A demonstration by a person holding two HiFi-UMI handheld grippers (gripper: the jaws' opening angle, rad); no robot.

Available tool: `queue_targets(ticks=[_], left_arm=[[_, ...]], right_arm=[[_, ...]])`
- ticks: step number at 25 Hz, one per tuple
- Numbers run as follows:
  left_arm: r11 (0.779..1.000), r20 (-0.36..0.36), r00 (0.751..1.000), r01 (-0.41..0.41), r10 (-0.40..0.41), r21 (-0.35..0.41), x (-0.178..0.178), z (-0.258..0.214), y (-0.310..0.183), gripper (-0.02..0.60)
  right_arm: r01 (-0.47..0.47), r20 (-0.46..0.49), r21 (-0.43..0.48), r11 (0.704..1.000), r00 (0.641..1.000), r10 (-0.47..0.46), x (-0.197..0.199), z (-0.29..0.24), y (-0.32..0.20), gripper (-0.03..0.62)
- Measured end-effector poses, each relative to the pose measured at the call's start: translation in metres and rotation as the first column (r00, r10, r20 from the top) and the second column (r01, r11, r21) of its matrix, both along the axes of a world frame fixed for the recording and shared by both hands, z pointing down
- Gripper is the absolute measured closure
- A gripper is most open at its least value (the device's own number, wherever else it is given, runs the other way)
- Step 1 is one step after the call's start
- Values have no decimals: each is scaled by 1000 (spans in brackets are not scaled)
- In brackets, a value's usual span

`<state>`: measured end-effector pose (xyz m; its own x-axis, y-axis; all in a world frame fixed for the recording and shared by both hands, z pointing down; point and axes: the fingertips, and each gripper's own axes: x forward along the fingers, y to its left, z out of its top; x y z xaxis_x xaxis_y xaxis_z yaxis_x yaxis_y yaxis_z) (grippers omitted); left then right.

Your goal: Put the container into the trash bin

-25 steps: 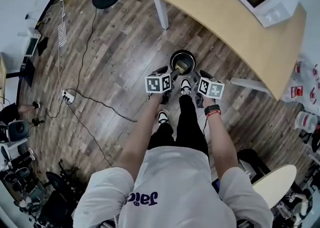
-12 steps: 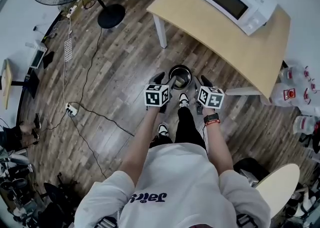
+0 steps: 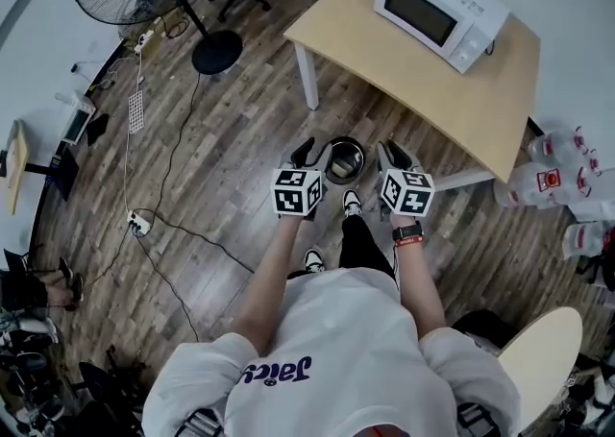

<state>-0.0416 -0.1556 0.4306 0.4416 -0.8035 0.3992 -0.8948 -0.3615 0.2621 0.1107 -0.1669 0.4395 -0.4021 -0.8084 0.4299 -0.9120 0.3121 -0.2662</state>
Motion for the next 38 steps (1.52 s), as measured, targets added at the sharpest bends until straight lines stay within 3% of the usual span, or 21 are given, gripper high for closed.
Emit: queue_targets(ticks=[8, 15, 23, 38], left_arm=[[995, 25, 1000, -8, 6, 96, -7, -36, 23, 450], [988, 26, 1000, -8, 4, 156, -4, -53, 31, 514], [976, 7, 1000, 25, -27, 218, -12, -75, 32, 545], [979, -35, 998, 48, -42, 197, -13, -64, 29, 561]], right_arm=[[-5, 38, 74, 997, 999, 2, 3, -27, 22, 511], [-34, -10, 153, 988, 999, 36, 0, -50, 29, 537], [-50, -25, 195, 980, 998, 56, 0, -63, 39, 571], [-40, -32, 193, 980, 998, 47, 8, -62, 37, 579]])
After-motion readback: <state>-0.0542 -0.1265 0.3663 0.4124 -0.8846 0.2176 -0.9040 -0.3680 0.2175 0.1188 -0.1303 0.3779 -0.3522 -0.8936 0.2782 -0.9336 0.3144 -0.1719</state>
